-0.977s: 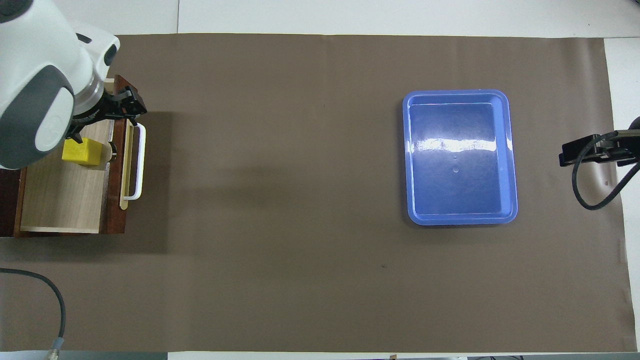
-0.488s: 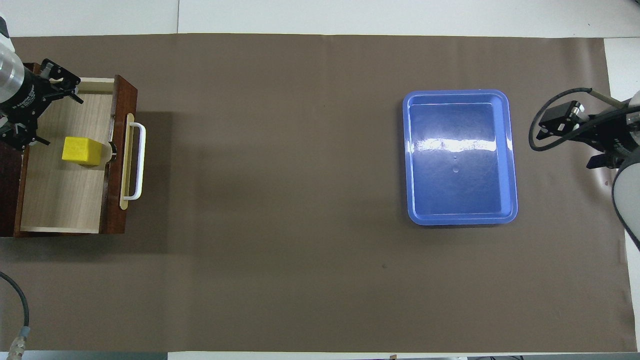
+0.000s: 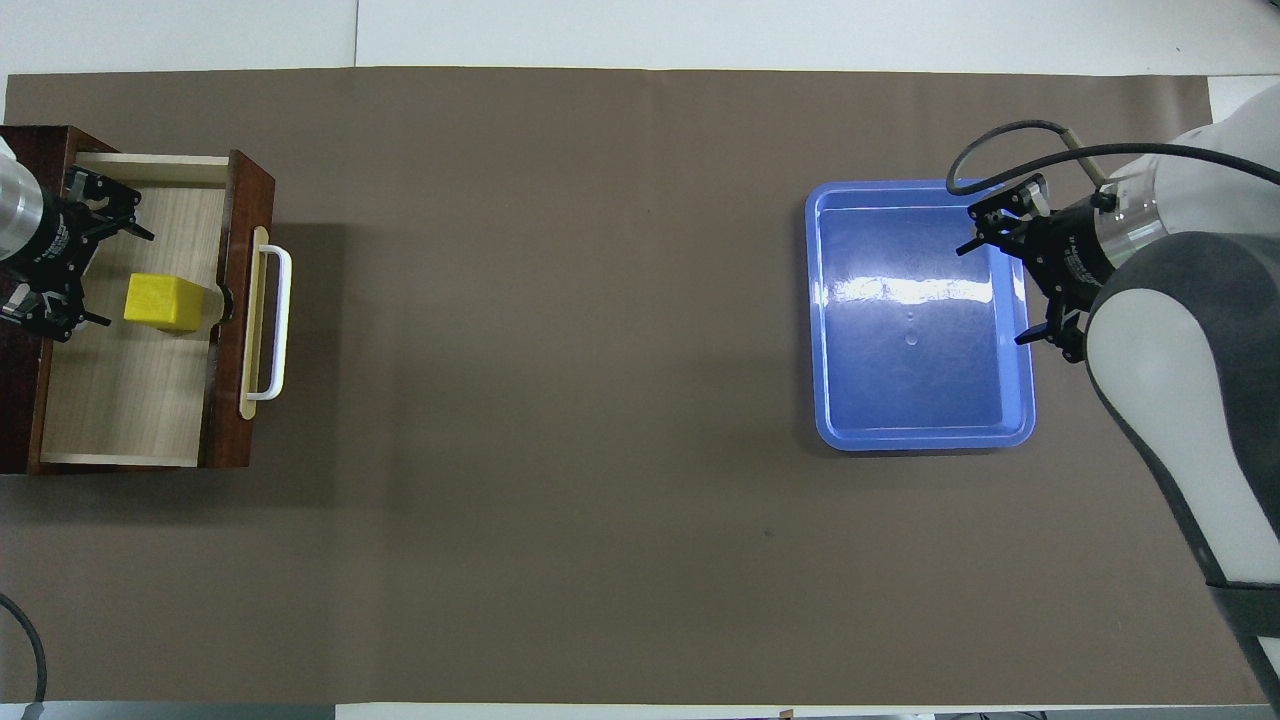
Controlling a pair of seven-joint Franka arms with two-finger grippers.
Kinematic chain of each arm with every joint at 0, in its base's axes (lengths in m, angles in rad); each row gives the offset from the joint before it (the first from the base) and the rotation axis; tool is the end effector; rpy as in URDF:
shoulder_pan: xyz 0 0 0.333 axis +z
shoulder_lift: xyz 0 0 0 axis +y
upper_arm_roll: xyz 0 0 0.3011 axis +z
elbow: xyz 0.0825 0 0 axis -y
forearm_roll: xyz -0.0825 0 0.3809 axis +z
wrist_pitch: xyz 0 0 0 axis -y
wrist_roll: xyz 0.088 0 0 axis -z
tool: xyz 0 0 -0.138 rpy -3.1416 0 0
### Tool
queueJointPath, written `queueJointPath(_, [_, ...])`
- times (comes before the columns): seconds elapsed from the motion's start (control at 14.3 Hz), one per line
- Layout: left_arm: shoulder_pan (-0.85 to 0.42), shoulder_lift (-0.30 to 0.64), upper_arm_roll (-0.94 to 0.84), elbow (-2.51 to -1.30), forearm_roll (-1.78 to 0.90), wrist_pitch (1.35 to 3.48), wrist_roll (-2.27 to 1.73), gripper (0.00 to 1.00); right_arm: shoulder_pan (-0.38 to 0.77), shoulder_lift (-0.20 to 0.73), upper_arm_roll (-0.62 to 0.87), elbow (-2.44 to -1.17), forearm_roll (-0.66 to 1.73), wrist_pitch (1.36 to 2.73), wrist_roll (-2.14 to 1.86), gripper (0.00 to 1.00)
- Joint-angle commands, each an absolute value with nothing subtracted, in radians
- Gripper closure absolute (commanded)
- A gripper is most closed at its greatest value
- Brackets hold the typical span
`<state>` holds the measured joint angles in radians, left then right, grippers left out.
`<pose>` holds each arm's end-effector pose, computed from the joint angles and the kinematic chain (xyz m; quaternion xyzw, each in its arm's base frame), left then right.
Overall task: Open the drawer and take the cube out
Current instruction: 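Grasp the yellow cube with the left gripper while the right gripper advances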
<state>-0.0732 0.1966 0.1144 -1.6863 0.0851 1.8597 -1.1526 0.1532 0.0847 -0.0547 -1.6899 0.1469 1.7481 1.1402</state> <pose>0.6116 0.0307 0.4350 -0.8335 -0.5500 -0.0179 0.0498 0.5773 0.0756 0.4907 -0.8582 0.5083 0.0512 0.0492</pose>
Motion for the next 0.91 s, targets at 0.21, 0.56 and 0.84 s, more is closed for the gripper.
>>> queueJointPath(0.21, [-0.084,0.140,0.132,-1.856,0.071,2.017,-1.301,0.00,0.190,0.132,-0.052,-1.689,0.359,1.805,1.431,0.00])
queueJointPath(0.56, [-0.074,0.138,0.147,-1.894,0.071,2.074,-1.354,0.00,0.199,0.136,-0.052,-1.697,0.422,1.810,1.479,0.00])
queueJointPath(0.84, [-0.075,0.140,0.143,-1.891,0.071,2.074,-1.405,0.29,0.213,0.164,-0.052,-1.697,0.422,1.816,1.434,0.00])
